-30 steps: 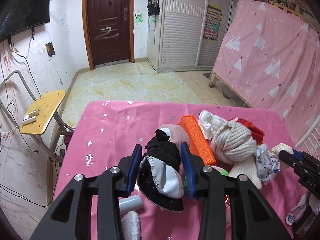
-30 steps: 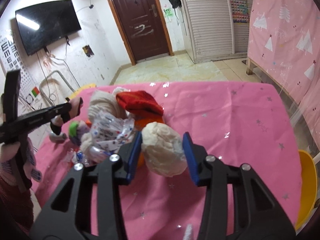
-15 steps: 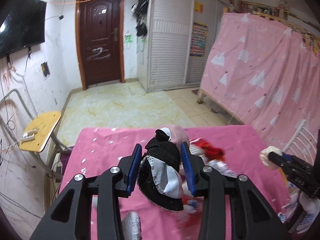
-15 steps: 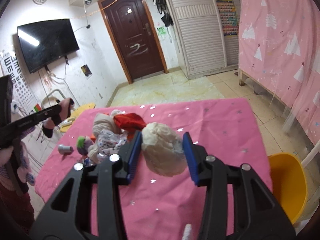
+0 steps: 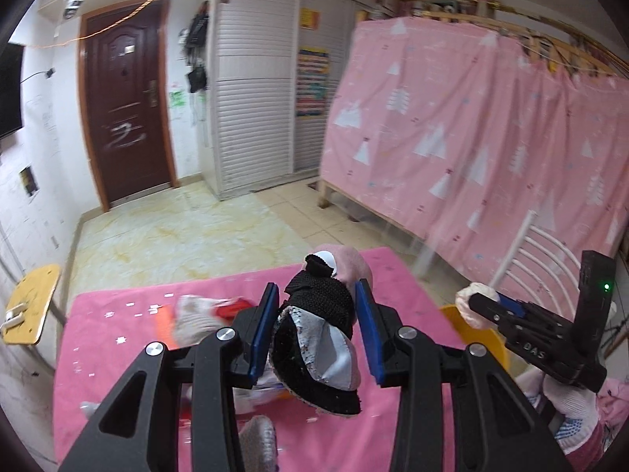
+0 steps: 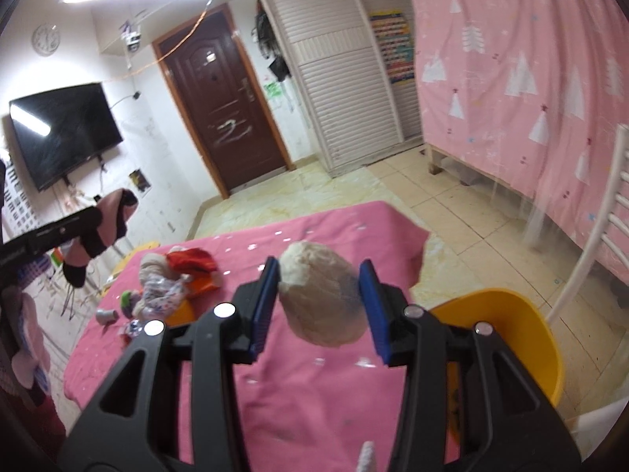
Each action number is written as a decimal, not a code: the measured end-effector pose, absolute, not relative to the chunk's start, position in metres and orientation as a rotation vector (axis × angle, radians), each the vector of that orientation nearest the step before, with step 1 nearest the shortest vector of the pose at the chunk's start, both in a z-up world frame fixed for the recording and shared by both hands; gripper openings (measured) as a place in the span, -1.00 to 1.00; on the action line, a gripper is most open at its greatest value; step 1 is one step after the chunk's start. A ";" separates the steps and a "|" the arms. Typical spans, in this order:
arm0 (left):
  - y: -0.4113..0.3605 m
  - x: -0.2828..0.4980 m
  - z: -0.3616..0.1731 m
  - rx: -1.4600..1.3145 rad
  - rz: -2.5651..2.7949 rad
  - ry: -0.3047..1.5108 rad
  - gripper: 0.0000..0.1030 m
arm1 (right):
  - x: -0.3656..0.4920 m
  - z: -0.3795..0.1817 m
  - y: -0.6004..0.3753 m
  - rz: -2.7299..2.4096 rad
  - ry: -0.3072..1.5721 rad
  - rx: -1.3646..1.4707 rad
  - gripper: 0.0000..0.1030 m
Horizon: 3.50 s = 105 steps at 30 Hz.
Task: Collect trash
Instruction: 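Carry both items to the yellow bucket while the right tool releases the white ball inside, then open the left tool to drop the black-and-white cloth into the bucket, then move both tools back over the table toward the remaining items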
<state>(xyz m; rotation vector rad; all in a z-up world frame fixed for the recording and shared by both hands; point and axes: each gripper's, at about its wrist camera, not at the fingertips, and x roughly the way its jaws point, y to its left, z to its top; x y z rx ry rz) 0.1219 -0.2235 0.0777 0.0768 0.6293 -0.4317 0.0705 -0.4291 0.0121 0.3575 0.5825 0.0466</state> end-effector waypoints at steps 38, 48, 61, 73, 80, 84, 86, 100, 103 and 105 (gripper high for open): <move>-0.465 0.107 0.003 0.190 -0.723 0.811 0.08 | 0.020 -0.030 -0.575 -0.215 0.503 0.575 0.36; -0.422 0.106 0.033 0.144 -0.677 0.746 0.09 | 0.029 -0.021 -0.539 -0.153 0.525 0.528 0.36; -0.355 0.102 0.066 0.119 -0.601 0.662 0.16 | 0.054 0.004 -0.479 -0.080 0.553 0.433 0.36; -0.275 0.111 0.078 0.097 -0.487 0.622 0.22 | 0.091 0.017 -0.411 0.021 0.594 0.338 0.36; -0.226 0.125 0.075 0.090 -0.399 0.625 0.29 | 0.116 0.023 -0.372 0.080 0.616 0.287 0.36; -0.195 0.135 0.073 0.091 -0.338 0.627 0.33 | 0.128 0.024 -0.349 0.116 0.629 0.259 0.36; -0.180 0.140 0.071 0.088 -0.309 0.632 0.35 | 0.133 0.024 -0.339 0.134 0.636 0.247 0.36; -0.100 0.167 0.043 0.057 -0.157 0.684 0.39 | 0.170 0.017 -0.279 0.233 0.702 0.169 0.36; -0.085 0.174 0.032 0.039 -0.146 0.714 0.39 | 0.176 0.015 -0.269 0.248 0.711 0.157 0.36; -0.081 0.177 0.024 0.022 -0.142 0.731 0.39 | 0.180 0.013 -0.263 0.257 0.718 0.148 0.36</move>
